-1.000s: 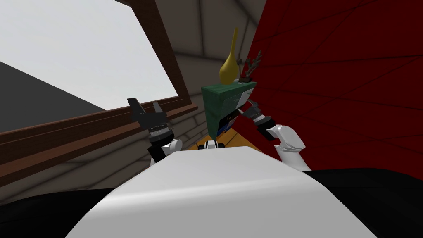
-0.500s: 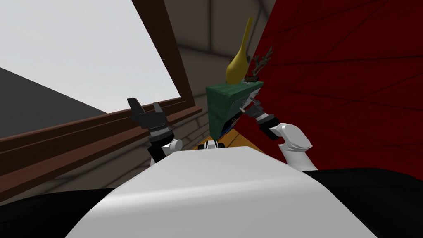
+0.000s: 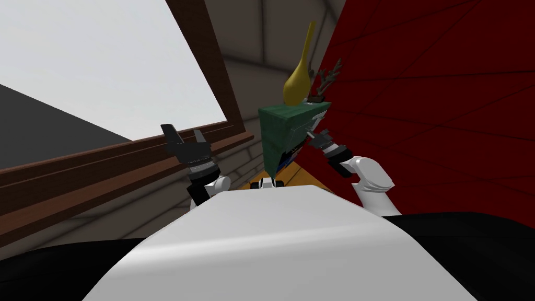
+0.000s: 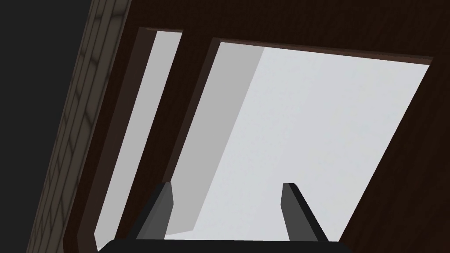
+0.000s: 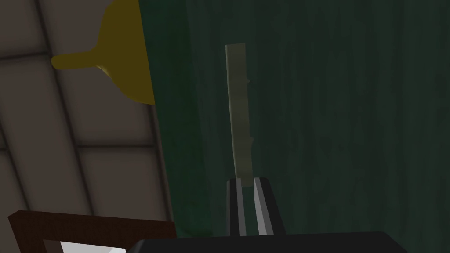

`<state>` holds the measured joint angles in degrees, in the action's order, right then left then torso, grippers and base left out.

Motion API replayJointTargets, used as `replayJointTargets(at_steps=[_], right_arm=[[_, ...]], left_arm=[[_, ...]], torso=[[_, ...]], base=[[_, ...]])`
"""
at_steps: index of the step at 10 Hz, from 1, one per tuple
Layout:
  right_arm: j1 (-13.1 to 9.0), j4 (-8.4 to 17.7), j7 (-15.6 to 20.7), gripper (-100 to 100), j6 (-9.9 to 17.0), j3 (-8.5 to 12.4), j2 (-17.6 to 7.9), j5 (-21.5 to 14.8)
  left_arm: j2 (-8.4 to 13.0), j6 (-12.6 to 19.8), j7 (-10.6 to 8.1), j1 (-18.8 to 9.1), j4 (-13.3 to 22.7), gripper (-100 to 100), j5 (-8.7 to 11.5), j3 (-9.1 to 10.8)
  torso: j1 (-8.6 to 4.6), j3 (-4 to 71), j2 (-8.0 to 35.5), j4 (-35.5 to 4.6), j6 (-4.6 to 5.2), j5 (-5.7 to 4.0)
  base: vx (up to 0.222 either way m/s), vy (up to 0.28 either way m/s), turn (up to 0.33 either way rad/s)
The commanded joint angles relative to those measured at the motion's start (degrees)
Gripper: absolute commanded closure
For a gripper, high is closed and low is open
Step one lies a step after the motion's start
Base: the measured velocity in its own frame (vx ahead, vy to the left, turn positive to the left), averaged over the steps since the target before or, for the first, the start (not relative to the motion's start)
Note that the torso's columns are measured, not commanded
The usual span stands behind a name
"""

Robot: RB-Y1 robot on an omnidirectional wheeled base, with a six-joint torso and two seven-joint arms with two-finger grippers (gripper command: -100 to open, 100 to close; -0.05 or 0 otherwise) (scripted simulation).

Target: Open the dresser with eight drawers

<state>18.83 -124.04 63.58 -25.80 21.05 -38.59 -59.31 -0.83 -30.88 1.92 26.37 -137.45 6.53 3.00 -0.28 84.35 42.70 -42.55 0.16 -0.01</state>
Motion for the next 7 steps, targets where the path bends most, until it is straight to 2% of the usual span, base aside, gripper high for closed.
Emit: replayJointTargets(at_steps=[1, 2, 3, 5, 6, 7], right_arm=[[0.19, -0.6, -1.12, 100, -0.03, 1.42, -1.16, 0.63], [0.3, -0.12, -0.89, 100, -0.56, 0.61, -1.09, 0.44], [0.47, -0.47, -1.01, 100, -0.78, 0.76, -1.05, 0.61], [0.44, -1.04, -0.96, 100, -1.0, 1.08, -0.9, 0.89], [0.48, -0.72, -2.95, -100, -1.36, 1.84, -3.13, 1.51], [0.38, -0.8, -3.87, -100, -1.3, 2.45, -4.12, 1.85]], left_arm=[[0.0, 0.0, 0.0, 0.0, 0.0, 0, 0.0, 0.0], [0.0, 0.0, 0.0, 0.0, 0.0, 0, 0.0, 0.0], [0.0, 0.0, 0.0, 0.0, 0.0, 0, 0.0, 0.0], [0.0, 0.0, 0.0, 0.0, 0.0, 0, 0.0, 0.0], [0.01, 0.0, 0.0, -0.01, 0.0, 0, 0.0, 0.0], [0.0, 0.0, 0.0, 0.01, 0.01, 0, 0.0, 0.0]], torso=[[-0.04, -0.03, 0.07, -0.11, 0.08, 0.04], [0.05, 0.04, 0.01, -0.2, 0.04, 0.14], [0.43, 0.23, -0.34, -0.03, -0.13, 0.21], [0.21, 0.15, -0.17, -0.04, -0.1, 0.16], [0.01, 0.07, -0.02, -0.15, -0.02, 0.13], [0.4, 0.23, -0.39, 0.07, -0.1, 0.13]], base=[[-0.154, -0.089, -0.099], [-0.067, -0.037, -0.023], [-0.088, -0.081, -0.064], [-0.157, -0.145, -0.051], [-0.072, -0.058, -0.067], [0.03, 0.049, -0.052]])
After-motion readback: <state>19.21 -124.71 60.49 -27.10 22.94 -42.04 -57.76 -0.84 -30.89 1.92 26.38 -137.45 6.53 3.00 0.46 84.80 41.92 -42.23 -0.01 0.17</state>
